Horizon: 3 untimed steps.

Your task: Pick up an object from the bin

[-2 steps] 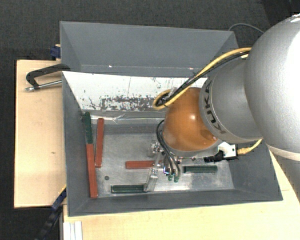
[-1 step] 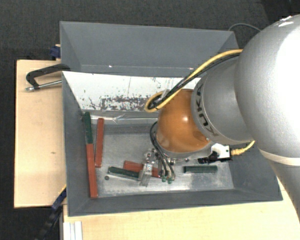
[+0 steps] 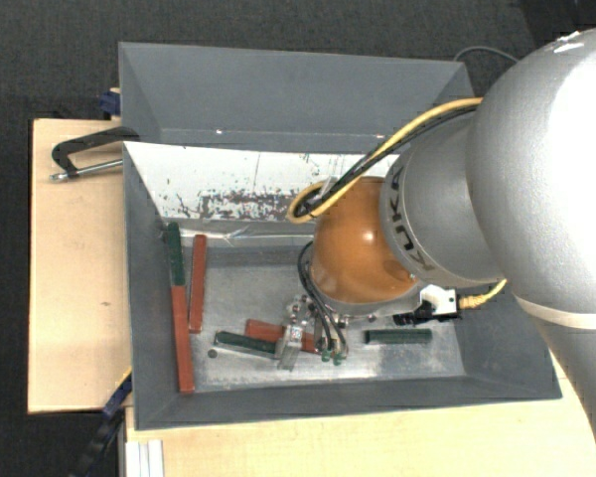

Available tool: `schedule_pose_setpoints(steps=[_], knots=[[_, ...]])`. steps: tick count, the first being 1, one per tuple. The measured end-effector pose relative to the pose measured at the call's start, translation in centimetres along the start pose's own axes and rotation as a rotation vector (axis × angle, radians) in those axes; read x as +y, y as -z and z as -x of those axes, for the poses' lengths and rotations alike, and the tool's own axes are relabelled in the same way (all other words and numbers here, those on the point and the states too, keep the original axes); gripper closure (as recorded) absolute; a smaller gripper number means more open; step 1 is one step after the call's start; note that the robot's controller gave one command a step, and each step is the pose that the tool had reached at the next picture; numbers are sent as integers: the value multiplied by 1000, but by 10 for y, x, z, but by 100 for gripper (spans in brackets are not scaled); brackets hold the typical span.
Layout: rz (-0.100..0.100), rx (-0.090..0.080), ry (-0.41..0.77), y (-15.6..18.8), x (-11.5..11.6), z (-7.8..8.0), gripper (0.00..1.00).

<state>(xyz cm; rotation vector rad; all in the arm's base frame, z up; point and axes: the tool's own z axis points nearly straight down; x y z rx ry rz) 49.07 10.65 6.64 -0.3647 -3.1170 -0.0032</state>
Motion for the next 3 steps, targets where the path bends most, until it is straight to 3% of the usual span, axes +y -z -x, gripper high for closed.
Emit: schedule_pose_setpoints(steps=[2, 3], knots=[[-1, -2, -1, 17, 0, -1, 100], [1, -8, 1, 69, 1, 0, 100]])
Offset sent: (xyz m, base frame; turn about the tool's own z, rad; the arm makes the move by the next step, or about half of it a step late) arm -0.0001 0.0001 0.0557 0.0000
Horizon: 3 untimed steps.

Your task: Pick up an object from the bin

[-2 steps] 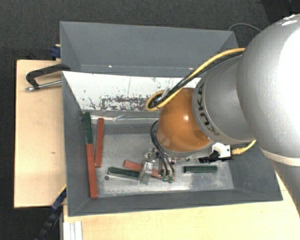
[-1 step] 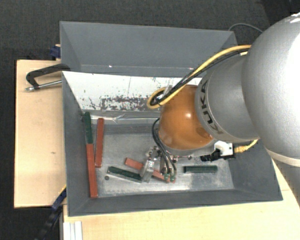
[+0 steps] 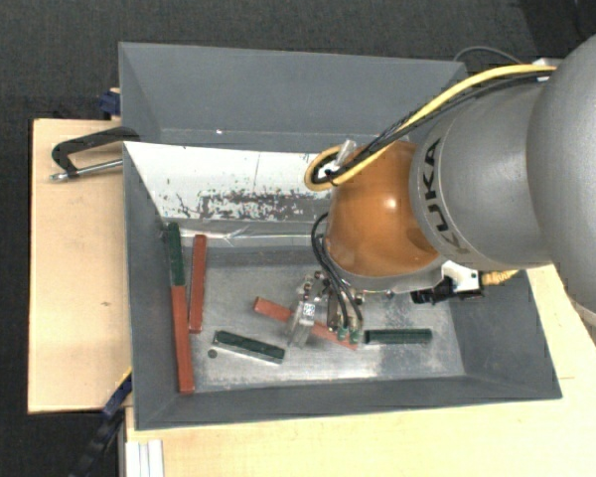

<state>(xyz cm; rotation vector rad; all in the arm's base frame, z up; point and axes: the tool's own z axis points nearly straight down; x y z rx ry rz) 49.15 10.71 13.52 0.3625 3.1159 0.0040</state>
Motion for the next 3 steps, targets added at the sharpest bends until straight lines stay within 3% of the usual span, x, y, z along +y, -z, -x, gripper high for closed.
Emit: schedule_pose_setpoints(steps=[3], knots=[[-4, 8, 0, -22, 0, -1, 100]])
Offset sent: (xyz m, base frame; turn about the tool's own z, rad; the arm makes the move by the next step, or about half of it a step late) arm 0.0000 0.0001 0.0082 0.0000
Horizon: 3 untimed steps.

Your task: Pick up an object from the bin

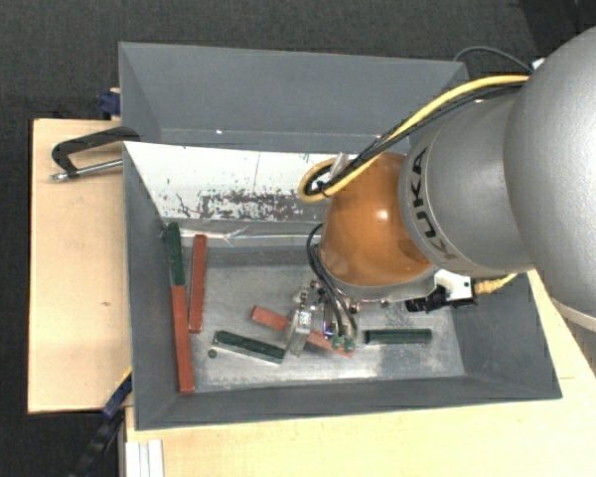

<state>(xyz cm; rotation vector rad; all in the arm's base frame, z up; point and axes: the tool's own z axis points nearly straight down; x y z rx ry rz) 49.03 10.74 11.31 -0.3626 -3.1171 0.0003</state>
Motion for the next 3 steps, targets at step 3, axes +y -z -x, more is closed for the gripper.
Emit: schedule_pose_setpoints(steps=[3], knots=[[3, -5, 0, 20, 0, 1, 100]])
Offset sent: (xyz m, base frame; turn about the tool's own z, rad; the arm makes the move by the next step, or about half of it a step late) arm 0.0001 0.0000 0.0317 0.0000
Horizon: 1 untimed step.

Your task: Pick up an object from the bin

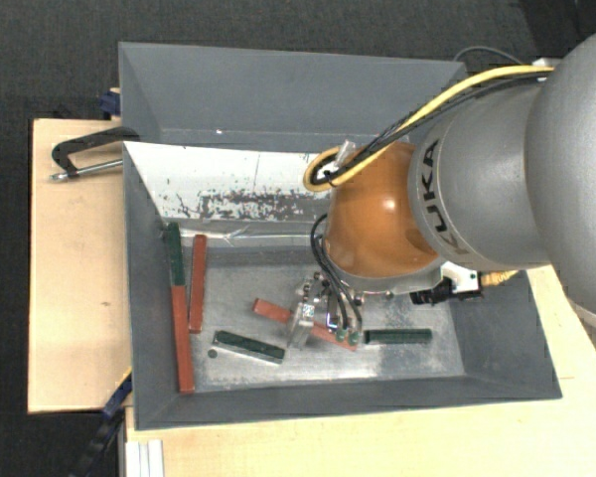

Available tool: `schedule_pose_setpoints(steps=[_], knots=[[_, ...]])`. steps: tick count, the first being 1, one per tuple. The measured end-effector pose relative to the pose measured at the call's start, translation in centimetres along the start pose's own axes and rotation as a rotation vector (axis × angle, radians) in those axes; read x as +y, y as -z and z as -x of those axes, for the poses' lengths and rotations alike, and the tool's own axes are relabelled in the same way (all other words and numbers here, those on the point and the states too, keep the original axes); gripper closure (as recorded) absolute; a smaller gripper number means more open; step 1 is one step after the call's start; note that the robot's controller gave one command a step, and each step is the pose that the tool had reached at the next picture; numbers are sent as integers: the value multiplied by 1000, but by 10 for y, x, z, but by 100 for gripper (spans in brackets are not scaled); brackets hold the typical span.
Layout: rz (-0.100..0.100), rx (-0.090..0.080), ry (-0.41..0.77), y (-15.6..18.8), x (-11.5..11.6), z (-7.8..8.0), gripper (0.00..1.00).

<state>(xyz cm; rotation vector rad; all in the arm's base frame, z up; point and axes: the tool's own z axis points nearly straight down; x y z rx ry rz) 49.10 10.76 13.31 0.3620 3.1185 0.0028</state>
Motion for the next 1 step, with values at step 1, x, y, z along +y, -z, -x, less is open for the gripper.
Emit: schedule_pose_setpoints(steps=[1], knots=[[-2, 5, 0, 13, 0, -1, 100]])
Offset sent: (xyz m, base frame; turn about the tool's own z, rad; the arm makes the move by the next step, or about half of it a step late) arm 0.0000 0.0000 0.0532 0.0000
